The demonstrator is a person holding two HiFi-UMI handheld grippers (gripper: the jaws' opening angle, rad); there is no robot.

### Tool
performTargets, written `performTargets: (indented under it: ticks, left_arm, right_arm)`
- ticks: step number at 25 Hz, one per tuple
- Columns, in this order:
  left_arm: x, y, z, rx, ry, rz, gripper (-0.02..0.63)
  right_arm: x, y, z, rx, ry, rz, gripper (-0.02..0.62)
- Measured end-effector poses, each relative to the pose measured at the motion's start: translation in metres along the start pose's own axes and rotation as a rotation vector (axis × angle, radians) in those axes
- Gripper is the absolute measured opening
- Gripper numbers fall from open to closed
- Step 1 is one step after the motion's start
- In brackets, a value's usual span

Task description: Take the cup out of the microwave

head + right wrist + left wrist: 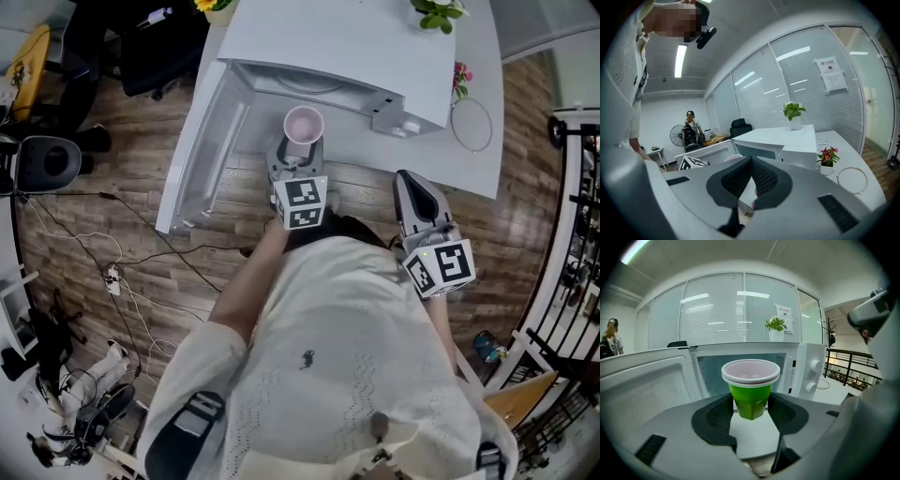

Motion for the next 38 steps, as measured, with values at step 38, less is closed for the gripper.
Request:
performTargets:
  ticks: [38]
  left_arm:
    - [0.142, -0.039, 0.008, 0.026, 0.048, 0.059, 0.252]
  right_arm:
    - [0.017, -0.017, -0.031, 0.044, -0.112, 0.096, 0.009]
Point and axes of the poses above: the fingertips, and each gripper's own axes: x backward along the fingers, z to its right, y out of its underside, the point moved 5 cm from there along x, backward along the fingers, and after that the axes turned 6 degrees about x, right-handed, at the moved point
